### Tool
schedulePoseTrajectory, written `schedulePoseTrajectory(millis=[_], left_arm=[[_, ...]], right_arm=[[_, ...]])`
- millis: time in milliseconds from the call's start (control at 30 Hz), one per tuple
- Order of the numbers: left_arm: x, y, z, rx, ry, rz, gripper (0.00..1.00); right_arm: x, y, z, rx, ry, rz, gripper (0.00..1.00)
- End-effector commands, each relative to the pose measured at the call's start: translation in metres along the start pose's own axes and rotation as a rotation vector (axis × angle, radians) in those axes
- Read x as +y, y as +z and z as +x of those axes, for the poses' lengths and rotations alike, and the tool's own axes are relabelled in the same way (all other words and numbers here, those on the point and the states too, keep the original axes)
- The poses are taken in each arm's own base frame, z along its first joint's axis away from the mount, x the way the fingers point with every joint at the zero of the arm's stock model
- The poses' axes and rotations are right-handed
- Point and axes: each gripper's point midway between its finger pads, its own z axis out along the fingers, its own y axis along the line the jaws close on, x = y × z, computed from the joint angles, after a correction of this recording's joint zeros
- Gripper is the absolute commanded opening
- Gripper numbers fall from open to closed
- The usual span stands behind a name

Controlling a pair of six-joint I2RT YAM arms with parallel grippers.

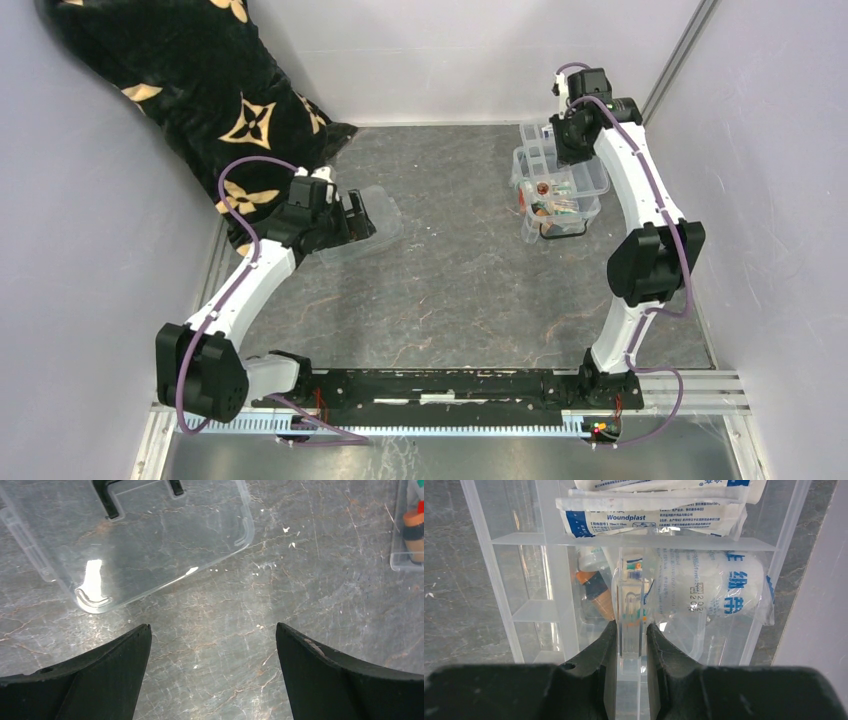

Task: Organize the medicine kit
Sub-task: Place the medicine box compartment inside the medicine box.

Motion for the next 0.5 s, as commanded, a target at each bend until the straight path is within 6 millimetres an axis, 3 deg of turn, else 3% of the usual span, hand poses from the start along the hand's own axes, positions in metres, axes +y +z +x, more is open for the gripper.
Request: schedulePoseTrajectory(millis=[0, 467], left_arm=[[-0.021, 0.000, -0.010, -0.034, -0.002, 0.065, 0.99], [-0.028, 0.005, -0.006, -0.014, 0.002, 0.074, 0.98]], right_arm=[[-0.009, 0.010, 0.000, 0.004, -0.039, 0.015, 0.00], [-0.012, 0.043, 0.014, 0.040, -0.019, 0.029, 0.00]])
